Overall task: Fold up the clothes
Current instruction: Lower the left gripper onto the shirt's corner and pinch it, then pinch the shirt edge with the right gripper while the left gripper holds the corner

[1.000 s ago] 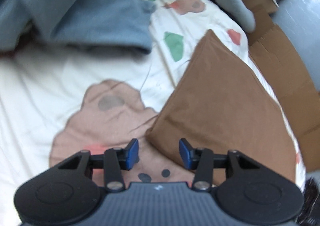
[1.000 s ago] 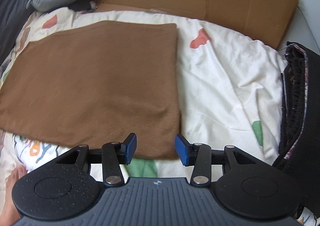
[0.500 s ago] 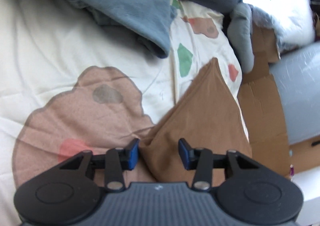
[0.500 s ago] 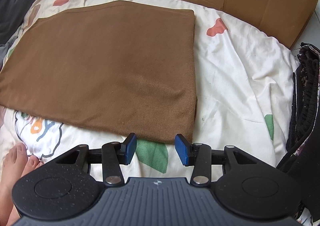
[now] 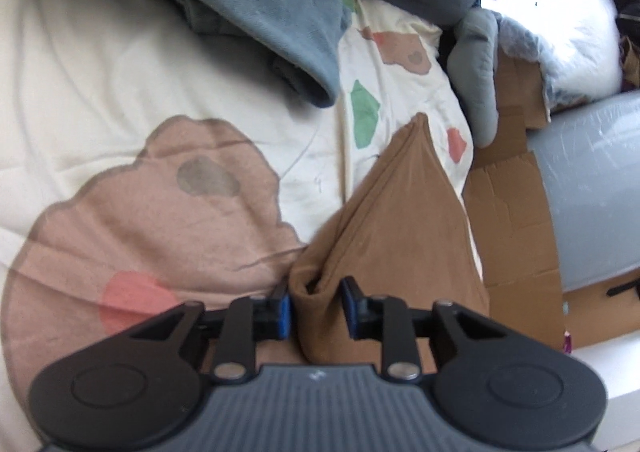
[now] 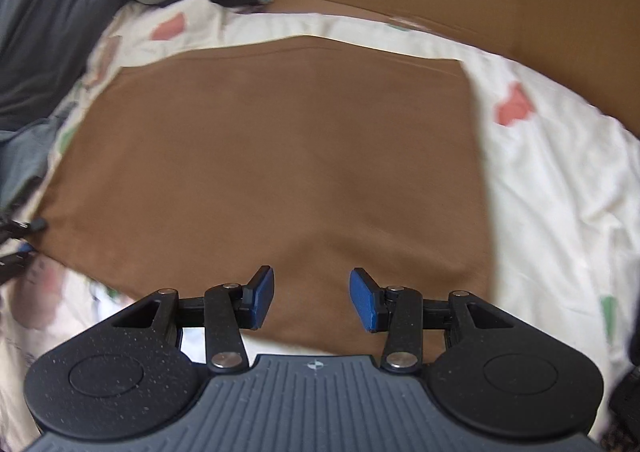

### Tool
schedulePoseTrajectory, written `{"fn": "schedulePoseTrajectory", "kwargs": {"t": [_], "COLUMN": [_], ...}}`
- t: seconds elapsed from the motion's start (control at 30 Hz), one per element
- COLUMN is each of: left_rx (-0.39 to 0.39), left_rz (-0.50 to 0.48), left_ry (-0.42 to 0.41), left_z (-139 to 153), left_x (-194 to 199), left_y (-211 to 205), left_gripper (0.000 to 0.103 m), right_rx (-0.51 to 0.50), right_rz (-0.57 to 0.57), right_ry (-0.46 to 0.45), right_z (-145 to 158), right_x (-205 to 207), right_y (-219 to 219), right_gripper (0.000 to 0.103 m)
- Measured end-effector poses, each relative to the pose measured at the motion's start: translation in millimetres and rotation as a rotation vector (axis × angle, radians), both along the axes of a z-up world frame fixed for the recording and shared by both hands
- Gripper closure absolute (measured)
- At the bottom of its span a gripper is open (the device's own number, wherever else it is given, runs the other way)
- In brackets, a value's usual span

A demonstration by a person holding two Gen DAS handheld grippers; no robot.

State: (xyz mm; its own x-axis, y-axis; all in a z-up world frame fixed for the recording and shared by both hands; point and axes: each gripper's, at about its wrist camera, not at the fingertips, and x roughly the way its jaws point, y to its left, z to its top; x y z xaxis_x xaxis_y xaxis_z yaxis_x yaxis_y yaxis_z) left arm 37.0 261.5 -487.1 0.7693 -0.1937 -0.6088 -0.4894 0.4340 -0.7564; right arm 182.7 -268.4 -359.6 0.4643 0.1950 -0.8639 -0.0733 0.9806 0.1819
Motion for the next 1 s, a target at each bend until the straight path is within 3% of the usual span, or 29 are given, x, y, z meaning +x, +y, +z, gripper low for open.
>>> {"fn": "schedulePoseTrajectory", "kwargs": {"t": [0.03,0.1,0.2,0.4,0.63,0.7,1.0], "left_rx": [-0.008,-0.024,-0.030,-0.006,0.024,0.019,0.004], "left_rz": [0.004,0.008,0.008,-0.010,-0.014,-0.010,-0.004], "left_ry": [-0.005,-0.010,-0.032,-0.058,-0.078,-0.079,-0.079], "left_z": [-0.5,-0.5,3.1,19.2,35.8,38.0,41.8], "left_x": [-1.2,-4.0,-7.5,-4.9,0.3,0.8,3.1], "left_y": [0.5,2.7,5.1,4.3,0.4,0.2,0.6], "left_gripper": [0.077,0.092,0.095,0.096,0.096,0.096,0.096], "right_rx": [0.011,0.033,0.067,0.100,0.103,0.093,0.058], "right_rz": [0.012,0.037,0.074,0.163,0.289,0.320,0.375], "right_ry": [0.003,0.008,0.017,0.047,0.078,0.098,0.099], "right_z": [-0.7,-2.2,-4.4,-15.2,-31.2,-39.6,-45.8], "right_x": [4.6,13.8,27.6,46.3,49.6,46.6,29.4], "right_y": [5.8,17.3,34.7,65.8,107.4,118.1,127.6], "right_gripper": [0.054,0.054,0.055,0.071,0.076,0.082,0.087]}}
